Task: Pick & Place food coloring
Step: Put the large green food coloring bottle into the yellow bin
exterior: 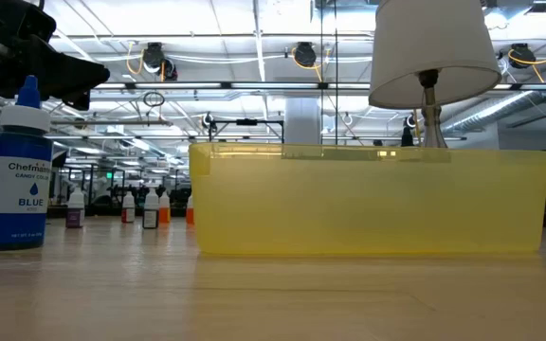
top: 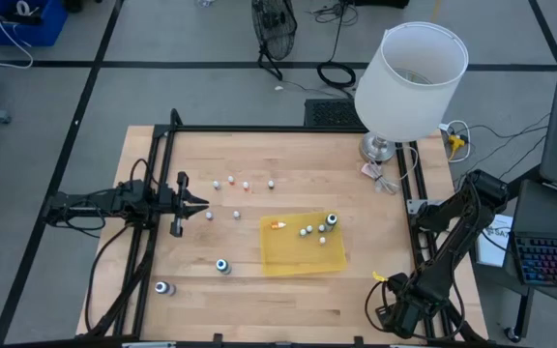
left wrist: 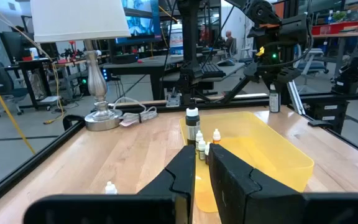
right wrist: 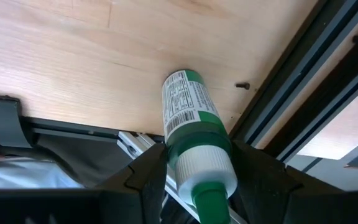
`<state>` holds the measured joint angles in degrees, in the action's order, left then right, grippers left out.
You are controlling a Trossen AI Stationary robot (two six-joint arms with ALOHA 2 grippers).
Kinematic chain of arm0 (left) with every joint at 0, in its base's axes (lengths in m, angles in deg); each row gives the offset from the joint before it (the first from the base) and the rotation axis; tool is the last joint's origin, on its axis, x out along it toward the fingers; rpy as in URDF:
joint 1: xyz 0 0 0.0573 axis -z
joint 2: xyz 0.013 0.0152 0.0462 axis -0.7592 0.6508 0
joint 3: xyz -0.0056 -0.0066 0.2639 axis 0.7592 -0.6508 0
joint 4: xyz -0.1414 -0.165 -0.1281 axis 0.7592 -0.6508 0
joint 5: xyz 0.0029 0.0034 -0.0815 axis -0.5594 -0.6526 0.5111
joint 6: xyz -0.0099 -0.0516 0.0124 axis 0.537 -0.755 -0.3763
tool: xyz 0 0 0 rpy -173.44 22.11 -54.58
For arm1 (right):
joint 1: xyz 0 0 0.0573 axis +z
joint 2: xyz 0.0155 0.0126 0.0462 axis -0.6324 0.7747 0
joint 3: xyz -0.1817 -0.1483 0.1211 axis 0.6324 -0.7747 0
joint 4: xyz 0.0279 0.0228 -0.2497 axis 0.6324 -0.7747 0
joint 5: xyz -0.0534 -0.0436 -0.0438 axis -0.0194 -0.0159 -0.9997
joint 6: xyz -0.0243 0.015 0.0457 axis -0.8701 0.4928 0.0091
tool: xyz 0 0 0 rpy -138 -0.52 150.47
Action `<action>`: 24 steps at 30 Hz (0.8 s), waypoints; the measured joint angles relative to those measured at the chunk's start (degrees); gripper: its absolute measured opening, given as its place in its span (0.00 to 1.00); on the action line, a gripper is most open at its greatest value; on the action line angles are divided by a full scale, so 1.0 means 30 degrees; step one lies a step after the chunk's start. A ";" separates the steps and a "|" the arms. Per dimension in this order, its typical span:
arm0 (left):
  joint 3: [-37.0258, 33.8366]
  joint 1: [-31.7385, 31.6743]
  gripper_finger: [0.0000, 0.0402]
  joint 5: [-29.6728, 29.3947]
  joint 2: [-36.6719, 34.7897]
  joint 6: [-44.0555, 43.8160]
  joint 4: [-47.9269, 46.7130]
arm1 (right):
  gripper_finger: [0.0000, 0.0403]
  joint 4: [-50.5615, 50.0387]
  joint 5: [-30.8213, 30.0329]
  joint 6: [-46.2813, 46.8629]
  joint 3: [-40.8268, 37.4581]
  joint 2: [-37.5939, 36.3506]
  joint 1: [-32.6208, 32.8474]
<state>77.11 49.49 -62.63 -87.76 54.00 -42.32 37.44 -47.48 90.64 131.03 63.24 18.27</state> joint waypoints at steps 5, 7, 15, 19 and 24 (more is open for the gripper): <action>0.0000 0.0001 0.13 0.0000 0.0000 0.0000 0.0006 | 0.39 0.0054 -0.0004 -0.0175 -0.0007 0.0015 0.0040; 0.0000 0.0001 0.13 0.0000 0.0000 0.0000 -0.0001 | 0.36 0.0073 -0.0004 -0.0347 -0.0007 0.0015 0.0115; 0.0000 -0.0005 0.13 0.0000 0.0000 0.0000 0.0006 | 0.30 0.0131 -0.0106 -0.1001 -0.0012 0.0022 0.0255; 0.0000 -0.0003 0.13 0.0000 0.0000 0.0000 0.0006 | 0.30 0.0116 -0.0298 -0.1490 -0.0015 0.0029 0.0262; 0.0000 0.0001 0.13 0.0000 0.0000 0.0000 0.0006 | 0.30 0.0148 -0.1514 -0.2301 -0.0022 -0.0022 0.0284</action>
<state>77.11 49.50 -62.63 -87.76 54.00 -42.30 37.88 -52.02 83.74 130.97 63.17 19.12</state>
